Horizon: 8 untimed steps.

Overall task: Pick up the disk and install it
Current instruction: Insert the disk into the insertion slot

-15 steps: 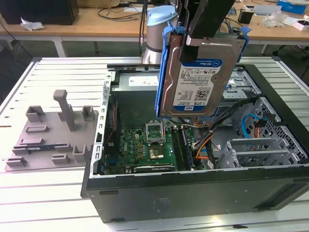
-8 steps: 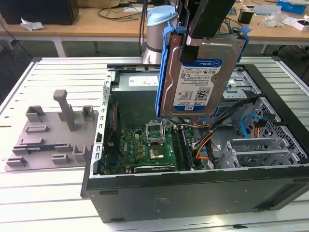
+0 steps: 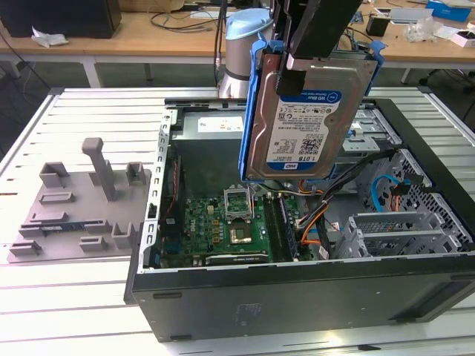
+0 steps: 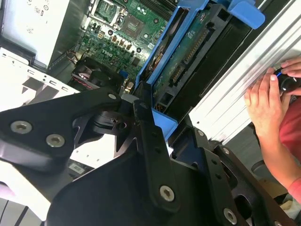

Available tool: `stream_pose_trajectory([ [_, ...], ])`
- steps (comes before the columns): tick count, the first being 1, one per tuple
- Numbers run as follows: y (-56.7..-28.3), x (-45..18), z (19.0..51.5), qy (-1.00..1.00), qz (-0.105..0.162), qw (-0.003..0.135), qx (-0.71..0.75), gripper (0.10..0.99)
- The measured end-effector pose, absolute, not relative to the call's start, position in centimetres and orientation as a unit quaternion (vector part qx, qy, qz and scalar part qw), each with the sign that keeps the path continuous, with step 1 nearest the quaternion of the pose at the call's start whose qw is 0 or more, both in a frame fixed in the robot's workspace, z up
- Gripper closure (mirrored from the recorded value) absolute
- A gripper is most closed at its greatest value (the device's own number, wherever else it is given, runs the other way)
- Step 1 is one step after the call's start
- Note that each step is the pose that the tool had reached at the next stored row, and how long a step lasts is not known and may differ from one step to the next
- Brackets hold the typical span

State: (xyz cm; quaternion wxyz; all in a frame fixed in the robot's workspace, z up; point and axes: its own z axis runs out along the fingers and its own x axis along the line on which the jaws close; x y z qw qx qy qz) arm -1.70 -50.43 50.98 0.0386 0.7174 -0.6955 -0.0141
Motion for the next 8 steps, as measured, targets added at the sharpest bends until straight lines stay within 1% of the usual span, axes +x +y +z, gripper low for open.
stream_pose_trajectory([
  [8,-50.43,-1.69,50.98,-0.695,-0.014,0.039,0.717,0.718],
])
